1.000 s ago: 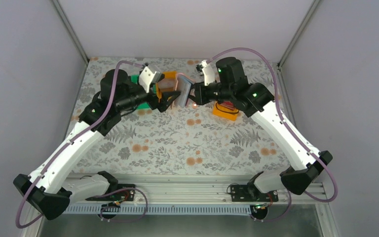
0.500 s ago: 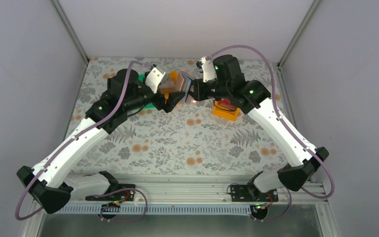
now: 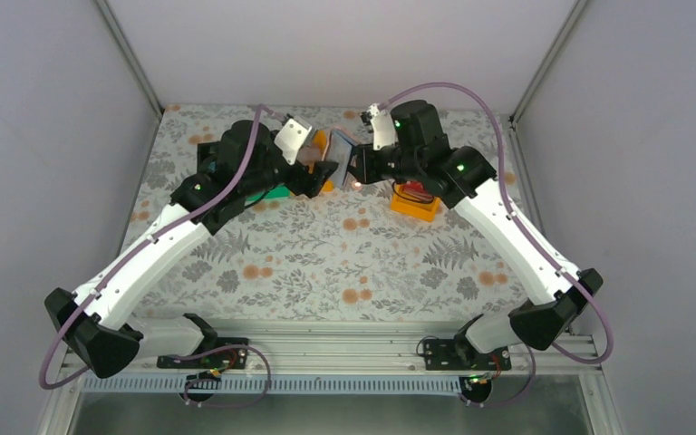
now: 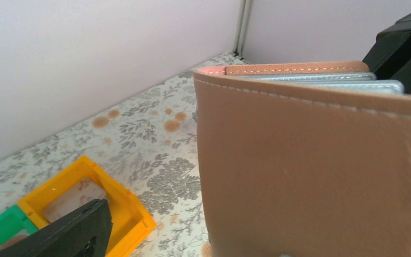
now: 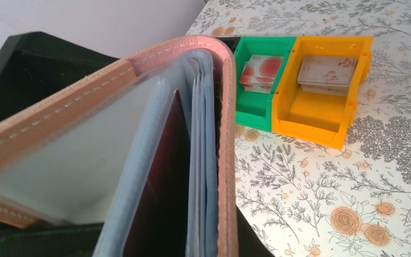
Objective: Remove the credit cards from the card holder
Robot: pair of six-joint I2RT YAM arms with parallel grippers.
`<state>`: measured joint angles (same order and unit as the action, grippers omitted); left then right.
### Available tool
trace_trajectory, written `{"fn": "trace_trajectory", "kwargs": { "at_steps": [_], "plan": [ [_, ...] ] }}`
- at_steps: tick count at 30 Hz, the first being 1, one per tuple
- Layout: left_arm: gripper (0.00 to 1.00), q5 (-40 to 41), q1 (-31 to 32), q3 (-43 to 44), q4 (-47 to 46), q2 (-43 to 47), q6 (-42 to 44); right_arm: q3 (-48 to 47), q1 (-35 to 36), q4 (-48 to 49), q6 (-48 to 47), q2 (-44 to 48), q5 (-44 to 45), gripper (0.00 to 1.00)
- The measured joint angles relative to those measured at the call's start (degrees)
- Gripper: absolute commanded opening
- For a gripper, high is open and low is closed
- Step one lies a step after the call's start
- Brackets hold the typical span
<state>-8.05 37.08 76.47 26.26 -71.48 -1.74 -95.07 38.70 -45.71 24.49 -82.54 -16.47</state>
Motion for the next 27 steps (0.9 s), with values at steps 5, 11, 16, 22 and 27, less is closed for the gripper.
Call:
{"fn": "trace_trajectory", "kwargs": {
  "at_steps": [5, 11, 16, 22, 27],
  "plan": [
    [0.25, -1.81, -1.66, -0.09, 0.66, 1.05, -0.31, 2.56, -0.33, 1.09, -3.78, 0.94, -3.87, 0.04],
    [0.02, -16.79, -7.10, -1.49, 0.44, 3.98, -2.21, 9.73, -0.87, 5.11, -11.15, 6.67, -11.85, 0.18],
    [0.02, -25.40, -9.44, -4.96, -1.11, 8.26, -4.20, 15.52, -1.66, 7.48, -15.19, 16.00, -15.91, 0.73],
    [0.02, -27.50, -10.88, -8.20, -1.20, 9.38, -6.64, 17.90, -3.23, 8.02, -19.32, 22.03, -16.98, 0.99],
    [0.02, -27.41, -12.41, -8.81, -2.69, 9.73, -6.78, 18.58, -3.56, 7.04, -20.13, 17.20, -16.65, 0.99]
  ]
}}
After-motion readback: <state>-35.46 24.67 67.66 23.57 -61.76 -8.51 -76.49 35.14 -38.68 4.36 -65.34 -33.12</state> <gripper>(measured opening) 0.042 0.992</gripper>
